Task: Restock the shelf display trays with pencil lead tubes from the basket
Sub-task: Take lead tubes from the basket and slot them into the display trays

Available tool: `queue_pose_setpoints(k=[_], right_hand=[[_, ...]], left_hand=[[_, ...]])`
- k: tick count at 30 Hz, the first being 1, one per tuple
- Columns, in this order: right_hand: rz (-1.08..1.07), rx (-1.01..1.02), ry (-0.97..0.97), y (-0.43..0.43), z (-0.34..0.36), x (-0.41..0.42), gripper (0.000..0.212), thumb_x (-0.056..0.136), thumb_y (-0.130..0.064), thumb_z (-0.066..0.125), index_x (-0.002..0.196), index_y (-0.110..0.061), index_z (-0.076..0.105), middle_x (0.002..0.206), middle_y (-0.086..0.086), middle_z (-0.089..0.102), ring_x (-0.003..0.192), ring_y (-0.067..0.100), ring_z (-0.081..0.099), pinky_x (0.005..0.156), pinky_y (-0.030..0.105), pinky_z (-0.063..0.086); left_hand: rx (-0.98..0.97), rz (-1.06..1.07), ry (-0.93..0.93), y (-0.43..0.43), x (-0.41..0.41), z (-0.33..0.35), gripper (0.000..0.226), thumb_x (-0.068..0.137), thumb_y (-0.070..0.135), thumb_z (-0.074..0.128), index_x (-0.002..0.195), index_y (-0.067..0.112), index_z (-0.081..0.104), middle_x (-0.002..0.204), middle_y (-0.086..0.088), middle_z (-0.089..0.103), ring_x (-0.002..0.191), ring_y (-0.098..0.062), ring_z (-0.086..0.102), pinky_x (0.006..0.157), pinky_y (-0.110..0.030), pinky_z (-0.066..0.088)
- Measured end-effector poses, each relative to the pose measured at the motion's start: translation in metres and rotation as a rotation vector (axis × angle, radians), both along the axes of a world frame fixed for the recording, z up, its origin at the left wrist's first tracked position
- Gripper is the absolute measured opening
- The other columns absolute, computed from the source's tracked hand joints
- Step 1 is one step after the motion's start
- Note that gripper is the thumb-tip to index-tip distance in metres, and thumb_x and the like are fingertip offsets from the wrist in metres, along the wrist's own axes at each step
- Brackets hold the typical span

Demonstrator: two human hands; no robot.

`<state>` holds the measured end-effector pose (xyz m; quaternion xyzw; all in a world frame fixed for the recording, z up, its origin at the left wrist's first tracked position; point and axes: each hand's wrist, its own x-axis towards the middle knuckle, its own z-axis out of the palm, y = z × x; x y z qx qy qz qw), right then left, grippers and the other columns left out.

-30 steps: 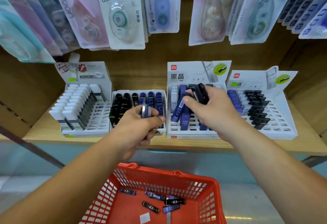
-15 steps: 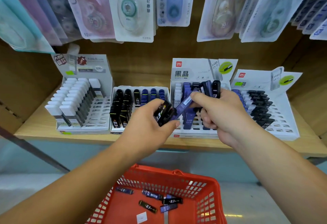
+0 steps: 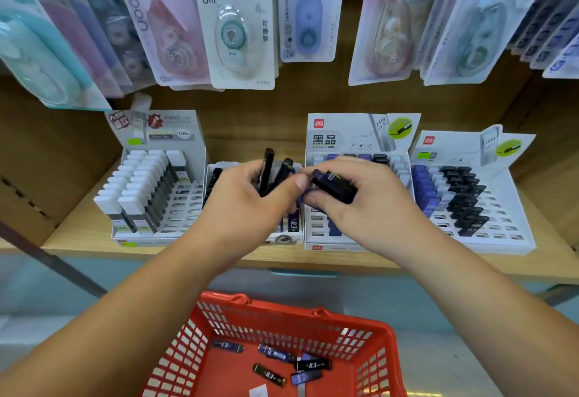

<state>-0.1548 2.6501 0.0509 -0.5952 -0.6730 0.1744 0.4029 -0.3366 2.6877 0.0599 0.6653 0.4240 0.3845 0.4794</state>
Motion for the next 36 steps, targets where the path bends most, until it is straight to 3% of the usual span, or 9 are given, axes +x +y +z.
queue_pose_setpoints(k=[3,6,9,13,16,22,28,33,36], right_hand=[[0.010,-0.102,0.211,0.002,0.002,-0.001,0.035,0.097,-0.012,0.069,0.118,-0.040,0.070,0.102,-0.026,0.069,0.096,-0.010,0.063,0.085,0.005,0.045],[-0.103,-0.153,0.463,0.006,-0.002,0.005,0.030,0.098,-0.011,0.065,0.109,-0.039,0.069,0.068,-0.019,0.061,0.057,0.007,0.056,0.050,0.021,0.048],[-0.195,-0.196,0.574,0.010,-0.002,0.013,0.021,0.097,-0.012,0.069,0.101,-0.033,0.067,0.056,-0.014,0.055,0.042,0.009,0.045,0.038,0.020,0.035],[-0.200,-0.174,0.409,0.013,-0.005,0.023,0.009,0.097,-0.019,0.070,0.099,-0.028,0.071,0.055,-0.020,0.059,0.042,0.001,0.051,0.040,0.014,0.038],[-0.164,-0.172,0.254,0.014,-0.011,0.024,0.010,0.095,-0.018,0.071,0.098,-0.028,0.072,0.070,-0.024,0.065,0.054,-0.002,0.058,0.044,0.009,0.042],[-0.115,-0.199,0.092,0.018,-0.022,0.021,0.007,0.094,-0.020,0.074,0.098,-0.025,0.070,0.085,-0.002,0.071,0.075,0.016,0.065,0.063,0.029,0.055],[-0.085,-0.202,-0.014,0.019,-0.023,0.024,0.012,0.096,-0.019,0.071,0.103,-0.028,0.068,0.086,-0.012,0.067,0.076,0.004,0.062,0.068,0.021,0.048],[-0.096,-0.202,-0.065,0.017,-0.027,0.024,0.015,0.095,-0.020,0.071,0.102,-0.032,0.066,0.082,-0.014,0.066,0.071,0.005,0.063,0.073,0.033,0.057],[-0.096,-0.203,-0.103,0.017,-0.027,0.022,0.009,0.092,-0.022,0.071,0.097,-0.029,0.067,0.082,-0.008,0.069,0.074,0.015,0.066,0.075,0.043,0.060]], left_hand=[[-0.165,0.032,-0.124,0.006,-0.005,-0.001,0.027,0.101,0.029,0.065,0.081,0.012,0.059,0.058,0.001,0.054,0.049,-0.014,0.044,0.044,-0.023,0.034],[-0.416,-0.050,-0.200,0.012,-0.011,-0.006,0.013,0.103,0.019,0.063,0.096,0.009,0.061,0.067,-0.001,0.052,0.052,-0.014,0.040,0.045,-0.025,0.022],[-0.625,-0.129,-0.304,0.014,-0.017,-0.011,0.009,0.098,0.005,0.058,0.103,0.010,0.062,0.074,-0.006,0.051,0.052,-0.013,0.038,0.048,-0.027,0.014],[-0.672,-0.154,-0.297,0.018,-0.022,-0.018,0.016,0.099,0.009,0.061,0.083,0.011,0.059,0.077,-0.007,0.054,0.054,-0.013,0.039,0.045,-0.025,0.016],[-0.656,-0.089,-0.280,0.018,-0.021,-0.023,0.016,0.097,0.018,0.068,0.084,0.013,0.061,0.080,-0.006,0.060,0.056,-0.013,0.047,0.041,-0.021,0.022],[-0.697,-0.054,-0.311,0.013,-0.019,-0.025,0.008,0.089,0.015,0.075,0.095,0.012,0.070,0.089,-0.008,0.068,0.065,-0.012,0.059,0.041,-0.018,0.032],[-0.728,-0.074,-0.372,0.011,-0.022,-0.022,0.014,0.090,0.008,0.070,0.104,0.008,0.070,0.089,-0.011,0.068,0.067,-0.013,0.063,0.044,-0.018,0.039],[-0.682,-0.089,-0.267,0.011,-0.025,-0.023,0.011,0.095,0.026,0.070,0.102,0.018,0.066,0.083,-0.003,0.067,0.067,-0.013,0.063,0.046,-0.022,0.040],[-0.662,-0.085,-0.208,0.009,-0.025,-0.024,0.027,0.092,0.039,0.069,0.112,0.021,0.064,0.082,0.000,0.068,0.065,-0.013,0.064,0.045,-0.022,0.041]])
